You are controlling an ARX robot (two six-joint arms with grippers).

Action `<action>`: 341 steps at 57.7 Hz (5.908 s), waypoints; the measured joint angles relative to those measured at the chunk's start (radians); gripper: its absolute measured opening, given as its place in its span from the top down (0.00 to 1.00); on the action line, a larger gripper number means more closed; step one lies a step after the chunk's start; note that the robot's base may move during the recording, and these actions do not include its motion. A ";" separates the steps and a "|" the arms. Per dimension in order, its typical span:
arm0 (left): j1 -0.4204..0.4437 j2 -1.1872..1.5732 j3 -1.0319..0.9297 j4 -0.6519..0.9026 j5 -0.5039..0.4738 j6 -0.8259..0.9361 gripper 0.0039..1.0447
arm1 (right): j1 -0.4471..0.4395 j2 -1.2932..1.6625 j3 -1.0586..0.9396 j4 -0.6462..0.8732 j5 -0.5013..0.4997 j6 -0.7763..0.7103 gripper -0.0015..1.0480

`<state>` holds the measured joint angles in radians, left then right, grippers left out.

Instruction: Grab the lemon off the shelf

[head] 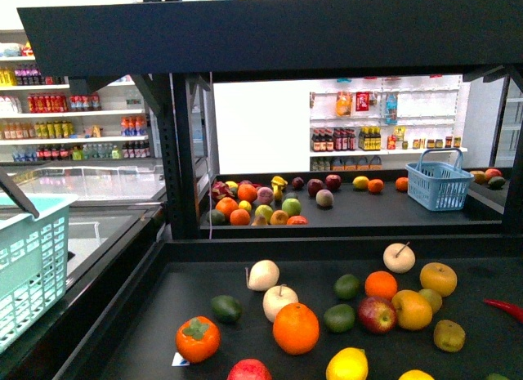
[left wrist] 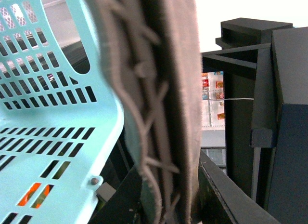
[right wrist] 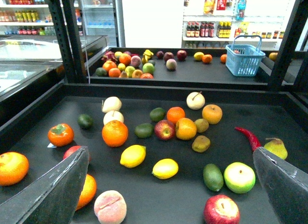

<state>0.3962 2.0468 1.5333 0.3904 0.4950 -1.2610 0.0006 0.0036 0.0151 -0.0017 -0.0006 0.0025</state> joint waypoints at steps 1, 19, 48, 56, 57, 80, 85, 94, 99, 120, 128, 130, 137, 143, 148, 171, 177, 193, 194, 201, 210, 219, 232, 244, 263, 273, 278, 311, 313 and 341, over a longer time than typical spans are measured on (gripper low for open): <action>0.000 0.000 0.000 0.000 0.003 0.000 0.82 | 0.000 0.000 0.000 0.000 0.000 0.000 0.02; 0.008 -0.050 -0.034 -0.008 0.033 0.068 0.87 | 0.000 0.000 0.000 0.000 0.000 0.000 0.02; -0.059 -0.344 -0.301 -0.089 0.150 0.232 0.90 | 0.000 0.000 0.000 0.000 0.000 0.000 0.02; -0.120 -0.405 -0.334 -0.087 0.172 0.229 0.90 | 0.000 0.000 0.000 0.000 0.000 0.000 0.02; -0.130 -0.412 -0.338 -0.081 0.176 0.227 0.90 | 0.000 0.000 0.000 0.000 0.000 0.000 0.02; -0.402 -0.437 -0.378 -0.008 0.185 0.175 0.90 | 0.000 0.000 0.000 0.000 0.000 0.000 0.02; -0.463 -0.428 -0.378 0.023 0.187 0.163 0.90 | 0.000 0.000 0.000 0.000 0.000 0.000 0.02; -0.572 -0.404 -0.378 0.061 0.213 0.156 0.90 | 0.000 0.000 0.000 0.000 0.000 0.000 0.02; -0.636 -0.380 -0.377 0.095 0.237 0.157 0.90 | 0.000 0.000 0.000 0.000 0.000 0.000 0.02; -0.781 -0.314 -0.374 0.161 0.272 0.166 0.90 | 0.000 0.000 0.000 0.000 0.000 0.000 0.02; -0.804 -0.298 -0.373 0.161 0.269 0.171 0.90 | 0.000 0.000 0.000 0.000 0.000 0.000 0.02; -0.806 -0.294 -0.373 0.156 0.264 0.177 0.90 | 0.000 0.000 0.000 0.000 0.000 0.000 0.02; -0.806 -0.292 -0.373 0.138 0.260 0.209 0.90 | 0.000 0.000 0.000 0.000 0.000 0.000 0.02; -0.806 -0.292 -0.373 0.136 0.257 0.219 0.90 | 0.066 0.072 0.031 -0.084 0.245 0.063 0.02; -0.807 -0.292 -0.373 0.135 0.255 0.225 0.90 | 0.008 0.289 0.056 -0.069 0.358 0.150 0.02; -0.807 -0.292 -0.373 0.134 0.254 0.227 0.90 | -0.375 1.630 0.549 0.398 0.009 0.116 0.02; -0.808 -0.292 -0.373 0.134 0.254 0.227 0.90 | -0.336 1.800 0.675 0.342 0.037 0.144 0.02; -0.809 -0.292 -0.373 0.134 0.257 0.229 0.90 | -0.192 2.066 1.003 0.223 0.170 0.290 0.02; -0.809 -0.292 -0.373 0.134 0.256 0.229 0.90 | -0.183 2.087 1.028 0.209 0.179 0.306 0.02; -0.809 -0.292 -0.373 0.134 0.256 0.229 0.91 | -0.143 2.202 1.168 0.110 0.205 0.407 0.02; -0.809 -0.292 -0.373 0.134 0.257 0.229 0.91 | -0.098 2.346 1.337 0.017 0.245 0.539 0.02; -0.809 -0.292 -0.373 0.134 0.257 0.229 0.91 | -0.042 2.503 1.558 -0.095 0.264 0.698 0.02; -0.809 -0.292 -0.373 0.134 0.257 0.229 0.91 | 0.005 2.688 1.851 -0.235 0.285 0.869 0.02; -0.809 -0.292 -0.373 0.134 0.257 0.229 0.91 | 0.018 2.789 2.015 -0.317 0.285 0.937 0.02; -0.809 -0.292 -0.373 0.134 0.257 0.229 0.91 | 0.036 2.885 2.136 -0.360 0.269 0.993 0.02; -0.809 -0.292 -0.373 0.134 0.257 0.229 0.91 | 0.041 2.914 2.173 -0.364 0.269 1.000 0.02; -0.809 -0.292 -0.373 0.134 0.257 0.229 0.91 | 0.042 2.925 2.187 -0.364 0.270 1.000 0.02; -0.809 -0.292 -0.373 0.134 0.257 0.229 0.91 | 0.047 3.001 2.263 -0.369 0.274 0.977 0.41; -0.809 -0.292 -0.373 0.134 0.257 0.229 0.91 | 0.046 3.001 2.260 -0.358 0.274 0.972 0.46; -0.809 -0.292 -0.373 0.134 0.257 0.229 0.91 | -0.034 2.764 1.901 -0.074 0.293 0.797 0.53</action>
<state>-0.4126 1.7546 1.1606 0.5247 0.7521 -1.0321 -0.0334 2.7678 1.9160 -0.0753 0.2920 0.7994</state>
